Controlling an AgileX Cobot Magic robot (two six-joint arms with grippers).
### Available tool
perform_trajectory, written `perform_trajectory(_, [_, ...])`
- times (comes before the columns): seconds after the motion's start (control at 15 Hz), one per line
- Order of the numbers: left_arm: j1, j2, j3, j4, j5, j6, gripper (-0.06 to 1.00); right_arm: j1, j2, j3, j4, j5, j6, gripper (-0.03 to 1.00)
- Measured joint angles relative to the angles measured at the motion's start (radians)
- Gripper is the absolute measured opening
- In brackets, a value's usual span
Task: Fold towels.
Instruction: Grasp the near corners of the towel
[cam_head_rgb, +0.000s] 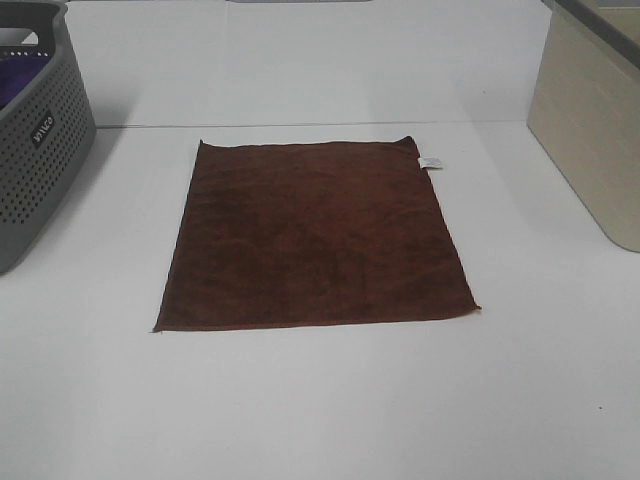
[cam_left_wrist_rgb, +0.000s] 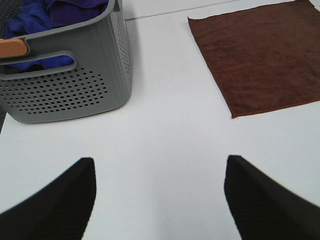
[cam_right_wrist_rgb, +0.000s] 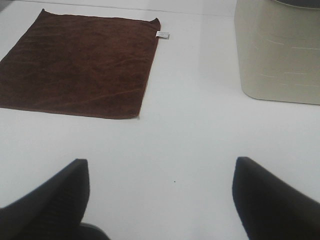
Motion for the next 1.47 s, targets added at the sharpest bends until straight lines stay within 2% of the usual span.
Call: perform_trajectory(1.47, [0.0, 0.0, 0.0, 0.0, 0.0, 0.0, 0.67, 0.0, 0.0, 0.0, 0.0, 0.0, 0.0, 0.76])
